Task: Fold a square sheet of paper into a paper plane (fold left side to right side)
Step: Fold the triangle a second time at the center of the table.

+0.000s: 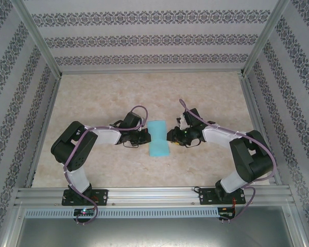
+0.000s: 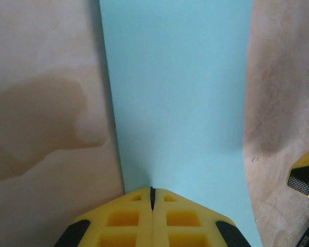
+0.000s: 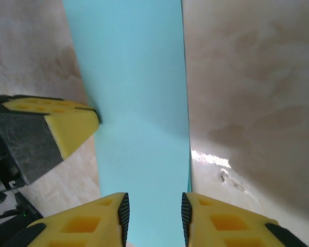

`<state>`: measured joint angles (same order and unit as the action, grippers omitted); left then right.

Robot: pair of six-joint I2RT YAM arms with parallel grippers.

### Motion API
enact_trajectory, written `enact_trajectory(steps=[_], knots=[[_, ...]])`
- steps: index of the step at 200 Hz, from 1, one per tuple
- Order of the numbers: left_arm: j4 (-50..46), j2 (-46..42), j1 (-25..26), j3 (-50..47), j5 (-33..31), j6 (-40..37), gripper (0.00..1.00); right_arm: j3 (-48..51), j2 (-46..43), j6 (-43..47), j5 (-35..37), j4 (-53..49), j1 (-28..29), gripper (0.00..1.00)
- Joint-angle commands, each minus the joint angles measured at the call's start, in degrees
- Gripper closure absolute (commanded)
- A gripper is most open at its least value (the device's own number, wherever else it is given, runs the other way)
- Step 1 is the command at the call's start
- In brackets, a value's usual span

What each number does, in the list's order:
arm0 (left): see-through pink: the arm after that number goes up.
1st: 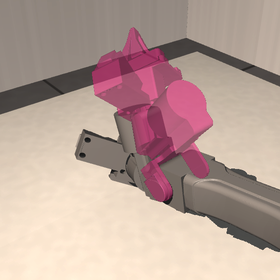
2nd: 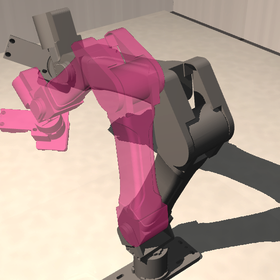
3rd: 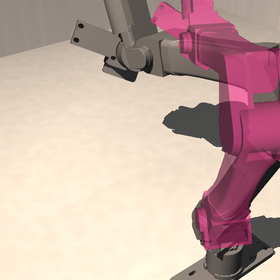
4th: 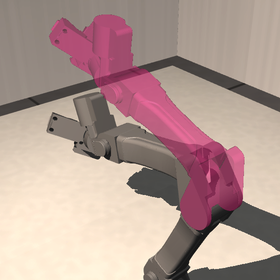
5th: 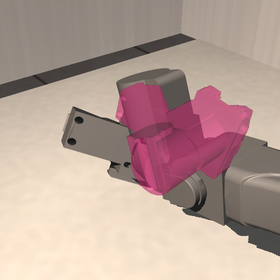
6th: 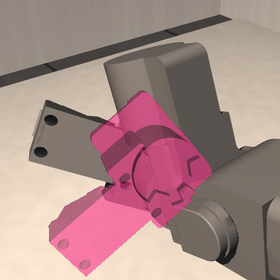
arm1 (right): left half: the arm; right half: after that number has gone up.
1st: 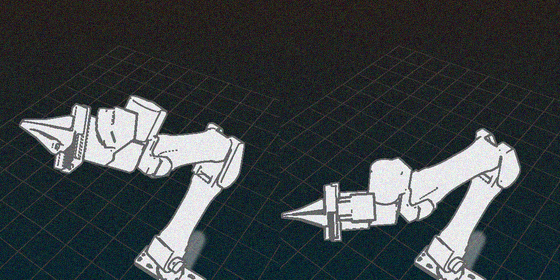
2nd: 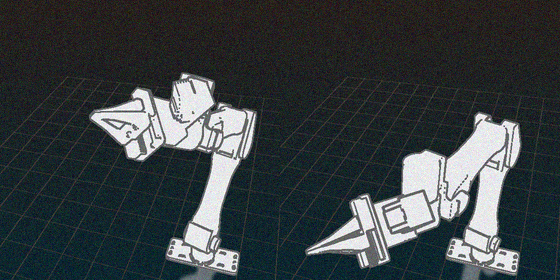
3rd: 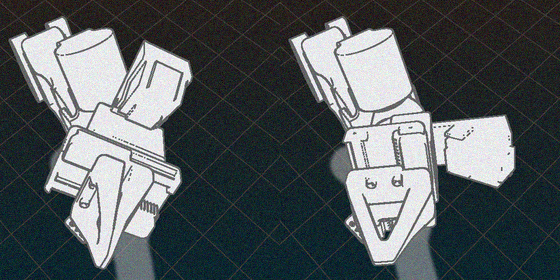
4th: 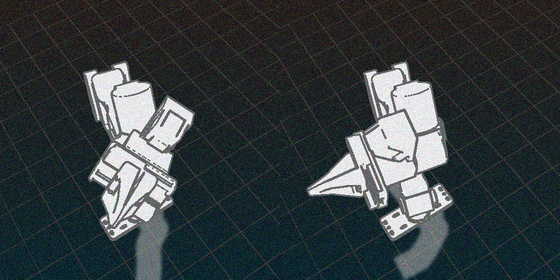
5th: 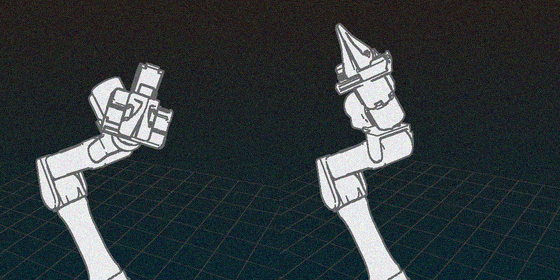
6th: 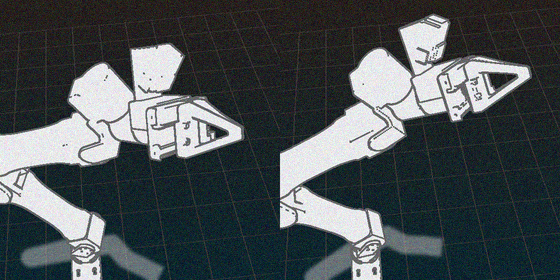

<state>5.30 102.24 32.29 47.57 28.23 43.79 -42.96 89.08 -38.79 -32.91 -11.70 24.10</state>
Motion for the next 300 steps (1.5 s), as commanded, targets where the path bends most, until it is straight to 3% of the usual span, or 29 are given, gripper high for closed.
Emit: enact_trajectory(steps=[1,164,221,245,270,300], knots=[[-2.0,0.2,0.9,-1.9,-1.7,-0.3,0.98,0.8,-0.5,0.4,-2.9,-4.8,-0.5,0.65],[-0.9,-0.8,1.6,-1.4,-1.5,-0.5,0.96,2.1,6.0,-6.4,-7.2,5.1,2.6,0.65],[-2.8,-10.2,1.6,-1.0,-4.5,-5.9,0.71,-0.7,6.5,-6.3,-8.2,5.1,1.1,0.65],[-0.7,-17.2,2.3,-4.1,-4.8,-9.9,0.55,-2.6,7.2,-5.7,-9.0,4.1,0.3,0.65],[-4.7,-24.8,7.3,-5.4,-9.9,-16.1,0.44,-5.1,7.8,-5.4,-9.9,2.9,-0.5,0.65],[-8.6,-29.3,15.0,-5.8,-15.9,-18.6,0.38,-7.6,8.9,-4.2,-9.9,0.7,-0.8,0.65]])
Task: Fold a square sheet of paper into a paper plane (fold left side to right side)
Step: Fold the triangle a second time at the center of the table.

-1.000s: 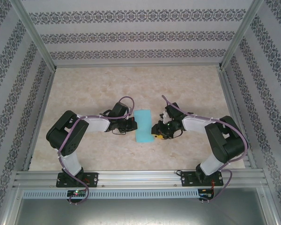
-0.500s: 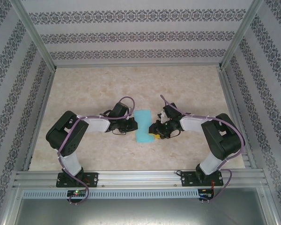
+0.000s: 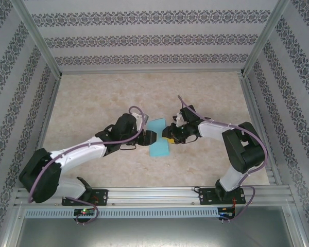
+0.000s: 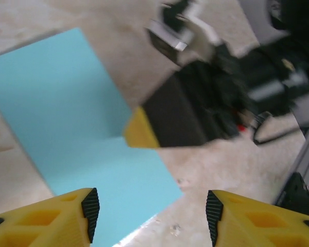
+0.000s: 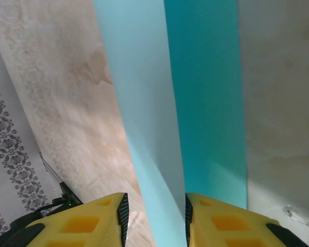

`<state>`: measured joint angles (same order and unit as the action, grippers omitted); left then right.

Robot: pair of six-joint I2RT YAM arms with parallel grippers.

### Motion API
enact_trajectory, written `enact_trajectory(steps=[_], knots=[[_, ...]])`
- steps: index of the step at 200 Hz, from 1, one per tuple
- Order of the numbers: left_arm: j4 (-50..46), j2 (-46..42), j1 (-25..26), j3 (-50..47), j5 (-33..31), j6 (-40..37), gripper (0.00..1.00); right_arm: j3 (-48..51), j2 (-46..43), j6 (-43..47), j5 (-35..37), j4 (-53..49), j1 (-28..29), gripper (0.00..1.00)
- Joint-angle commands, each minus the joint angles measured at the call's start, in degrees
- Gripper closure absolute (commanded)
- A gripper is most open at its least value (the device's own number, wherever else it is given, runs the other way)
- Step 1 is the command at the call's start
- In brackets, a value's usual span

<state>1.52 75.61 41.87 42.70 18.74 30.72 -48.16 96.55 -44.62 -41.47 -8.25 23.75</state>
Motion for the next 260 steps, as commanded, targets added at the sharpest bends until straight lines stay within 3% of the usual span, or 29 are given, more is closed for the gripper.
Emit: enact_trajectory(steps=[1,48,91,168,211,237,260], knots=[[-4.9,-2.7,5.7,-0.9,-6.7,-5.5,0.38,-2.5,1.5,1.6,-1.3,-2.8,-0.5,0.65],[-8.6,1.8,16.6,3.1,-17.2,-6.4,0.36,-4.2,2.3,1.5,-1.4,-3.3,-0.5,0.65],[-12.7,11.8,21.7,9.6,-24.7,-8.3,0.32,-5.2,2.5,1.3,-1.3,-3.6,-0.5,0.65],[-24.6,26.7,25.8,22.6,-41.0,-10.0,0.25,-4.7,2.8,1.1,-1.2,-3.3,-0.5,0.64],[-27.2,32.4,26.1,26.6,-44.3,-12.0,0.23,-4.2,2.5,1.3,-1.3,-3.4,-0.5,0.64],[-28.1,34.1,26.1,27.9,-45.8,-12.6,0.25,-3.9,2.5,1.3,-1.2,-3.3,-0.5,0.65],[-28.5,34.1,26.2,28.3,-46.1,-12.7,0.34,-3.7,2.5,1.3,-1.1,-3.3,-0.5,0.65]])
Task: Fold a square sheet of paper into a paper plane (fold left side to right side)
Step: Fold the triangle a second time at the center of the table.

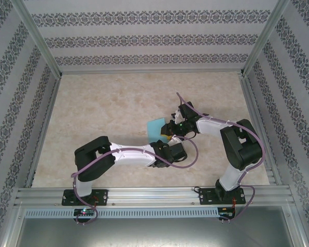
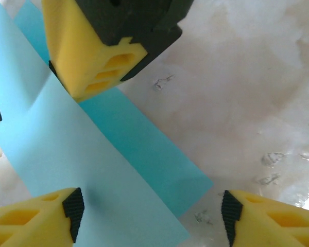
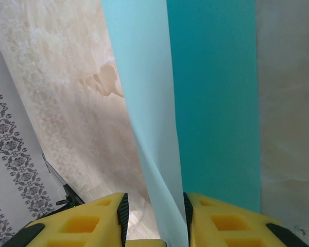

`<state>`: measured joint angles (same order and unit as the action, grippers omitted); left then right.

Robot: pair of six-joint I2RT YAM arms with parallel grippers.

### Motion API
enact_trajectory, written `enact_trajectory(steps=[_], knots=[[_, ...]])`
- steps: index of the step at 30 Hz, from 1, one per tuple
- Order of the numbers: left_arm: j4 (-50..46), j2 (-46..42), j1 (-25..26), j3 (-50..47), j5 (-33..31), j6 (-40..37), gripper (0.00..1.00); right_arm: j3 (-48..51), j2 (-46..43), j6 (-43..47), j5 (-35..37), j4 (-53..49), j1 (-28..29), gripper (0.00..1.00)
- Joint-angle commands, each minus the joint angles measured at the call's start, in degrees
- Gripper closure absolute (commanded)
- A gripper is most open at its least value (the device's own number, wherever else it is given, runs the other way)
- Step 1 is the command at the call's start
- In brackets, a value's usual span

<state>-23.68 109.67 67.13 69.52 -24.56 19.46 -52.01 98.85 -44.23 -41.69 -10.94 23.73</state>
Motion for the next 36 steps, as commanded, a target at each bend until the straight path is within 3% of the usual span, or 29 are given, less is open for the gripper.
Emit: enact_trajectory(steps=[1,5,15,22,31,33,36], knots=[[-3.3,-0.1,0.8,1.5,-2.8,-1.4,0.35,0.2,0.2,0.9,-0.9,-0.7,-0.5,0.65],[-2.9,-1.1,0.8,0.8,-1.8,-0.9,0.53,0.2,0.1,1.2,-0.7,-1.0,-0.5,0.65],[-1.7,-3.9,0.8,-0.6,-1.9,-0.8,0.85,-0.1,0.0,2.1,0.0,-2.1,-0.5,0.65],[1.3,-7.9,-0.6,-3.9,1.4,0.5,0.94,0.9,-4.6,2.0,1.4,2.7,-1.2,0.64],[13.1,-15.4,-6.4,-13.0,15.8,3.2,1.00,10.1,-20.3,-0.4,5.6,11.6,-6.1,0.43],[16.7,-17.0,-8.6,-15.4,20.7,5.0,1.00,12.0,-22.8,0.9,5.8,10.1,-7.0,0.43],[22.0,-18.9,-12.3,-18.7,27.1,8.5,1.00,14.7,-24.9,2.0,5.5,7.9,-7.0,0.53]])
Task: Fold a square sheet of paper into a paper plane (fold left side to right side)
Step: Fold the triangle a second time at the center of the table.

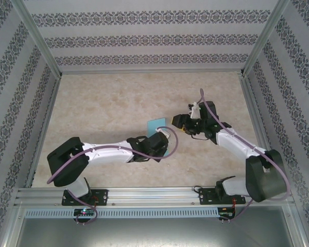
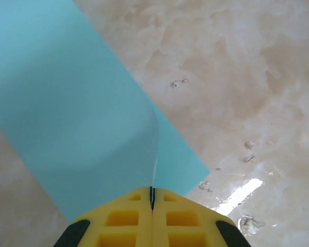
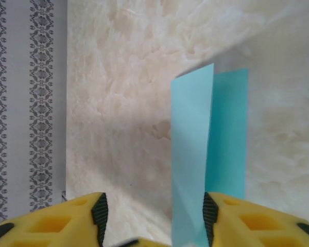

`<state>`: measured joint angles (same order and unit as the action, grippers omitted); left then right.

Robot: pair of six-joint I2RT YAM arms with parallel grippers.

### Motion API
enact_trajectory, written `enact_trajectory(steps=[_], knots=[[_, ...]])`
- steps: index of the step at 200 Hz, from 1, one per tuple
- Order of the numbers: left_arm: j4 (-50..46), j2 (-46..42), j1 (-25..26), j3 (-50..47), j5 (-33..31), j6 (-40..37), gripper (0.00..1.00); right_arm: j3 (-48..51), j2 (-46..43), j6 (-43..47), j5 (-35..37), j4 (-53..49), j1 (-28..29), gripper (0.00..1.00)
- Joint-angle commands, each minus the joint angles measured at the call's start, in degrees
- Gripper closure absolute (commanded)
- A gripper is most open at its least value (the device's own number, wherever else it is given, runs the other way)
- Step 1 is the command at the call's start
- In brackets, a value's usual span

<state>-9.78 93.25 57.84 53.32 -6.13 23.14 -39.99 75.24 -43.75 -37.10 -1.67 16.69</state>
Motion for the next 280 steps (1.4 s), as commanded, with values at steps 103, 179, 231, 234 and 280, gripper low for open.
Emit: enact_trajectory(steps=[103,179,231,234,280], knots=[[10.3,-5.0,-12.4,-7.4,22.6,8.6,1.00,8.2,7.0,-4.1,7.0,3.0,12.9,1.00],[2.8,-5.5,-15.0,-6.5,24.5,5.2,1.00,5.5,13.2,-3.6,7.8,0.8,15.8,1.00],[2.0,-4.0,-16.6,-5.8,24.7,3.3,1.00,4.9,15.9,-2.5,8.8,-2.4,16.3,1.00],[1.9,-3.9,-16.7,-5.7,24.7,3.2,1.00,4.9,16.0,-2.4,8.9,-2.7,16.3,1.00],[1.7,-2.6,-17.8,-4.8,24.8,1.7,1.00,4.1,17.1,-1.2,10.6,-6.0,16.6,1.00]])
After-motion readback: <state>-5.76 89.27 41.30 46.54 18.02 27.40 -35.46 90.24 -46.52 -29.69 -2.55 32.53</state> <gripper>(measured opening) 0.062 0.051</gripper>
